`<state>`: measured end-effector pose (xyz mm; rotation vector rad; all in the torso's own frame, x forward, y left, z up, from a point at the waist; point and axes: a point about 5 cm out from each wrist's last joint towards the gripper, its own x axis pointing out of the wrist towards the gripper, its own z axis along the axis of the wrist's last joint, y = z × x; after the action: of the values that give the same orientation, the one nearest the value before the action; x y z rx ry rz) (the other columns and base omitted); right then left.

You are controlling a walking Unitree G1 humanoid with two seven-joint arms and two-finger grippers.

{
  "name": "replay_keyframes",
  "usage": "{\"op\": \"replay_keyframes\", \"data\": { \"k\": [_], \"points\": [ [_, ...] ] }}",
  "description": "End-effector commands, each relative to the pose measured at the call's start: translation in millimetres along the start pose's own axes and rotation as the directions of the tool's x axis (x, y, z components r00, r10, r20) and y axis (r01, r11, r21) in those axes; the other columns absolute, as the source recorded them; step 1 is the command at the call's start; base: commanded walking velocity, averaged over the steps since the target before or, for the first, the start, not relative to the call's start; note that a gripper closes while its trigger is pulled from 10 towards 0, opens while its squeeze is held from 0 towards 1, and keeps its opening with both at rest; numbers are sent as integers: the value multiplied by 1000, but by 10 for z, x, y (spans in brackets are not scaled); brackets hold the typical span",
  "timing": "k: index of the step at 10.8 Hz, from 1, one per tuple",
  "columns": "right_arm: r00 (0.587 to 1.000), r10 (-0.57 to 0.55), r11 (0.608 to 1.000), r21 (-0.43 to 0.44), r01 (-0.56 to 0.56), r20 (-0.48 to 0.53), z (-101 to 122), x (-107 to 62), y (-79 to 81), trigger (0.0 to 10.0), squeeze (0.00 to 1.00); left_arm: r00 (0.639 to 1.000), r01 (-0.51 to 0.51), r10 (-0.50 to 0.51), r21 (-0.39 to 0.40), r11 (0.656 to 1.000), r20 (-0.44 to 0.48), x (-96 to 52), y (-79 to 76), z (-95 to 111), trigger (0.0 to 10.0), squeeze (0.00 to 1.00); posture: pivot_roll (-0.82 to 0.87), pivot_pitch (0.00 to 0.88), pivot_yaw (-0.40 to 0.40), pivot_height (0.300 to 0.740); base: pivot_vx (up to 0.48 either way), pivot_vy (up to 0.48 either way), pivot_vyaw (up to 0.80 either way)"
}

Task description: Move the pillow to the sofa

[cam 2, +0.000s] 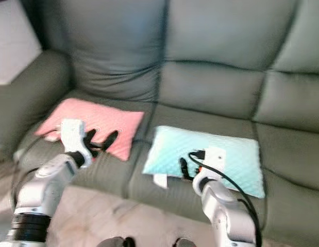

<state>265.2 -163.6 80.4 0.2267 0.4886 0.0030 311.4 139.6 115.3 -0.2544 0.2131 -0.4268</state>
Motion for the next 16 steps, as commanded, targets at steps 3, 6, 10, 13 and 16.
{"op": "replay_keyframes", "data": {
  "k": [3, 6, 10, 13, 16],
  "points": [
    [998, -50, 999, -3, 50, 26, 15, -18, -87, 10000, 0, 1000, 19, -19, -4, 1000, 1, 3, -75, -66, 10000, 0, -136, 166, 32, 740, 0, 0, -258],
    [998, -38, 999, -19, 39, 44, 64, 7, -69, 10000, 0, 999, -32, 32, -47, 998, -1, -38, -24, -120, 10000, 0, -128, 163, 26, 740, 0, 0, -775],
    [950, 1, 994, -102, 32, 313, 422, -72, 21, 10000, 0, 951, -225, 212, 32, 974, 224, -226, 201, 89, 10000, 0, -118, 160, 15, 740, 0, 0, -783],
    [912, 36, 984, -173, 39, 410, 486, -131, 43, 10000, 0, 934, -285, 258, 79, 955, 248, -354, 195, 21, 10000, 0, -111, 162, 10, 740, 0, 0, -263],
    [915, 37, 985, -166, 33, 402, 424, -112, 56, 10000, 0, 943, -263, 243, 59, 963, 226, -303, 144, 1, 10000, 0, -110, 169, 14, 740, 0, 0, 0]
  ]
}}
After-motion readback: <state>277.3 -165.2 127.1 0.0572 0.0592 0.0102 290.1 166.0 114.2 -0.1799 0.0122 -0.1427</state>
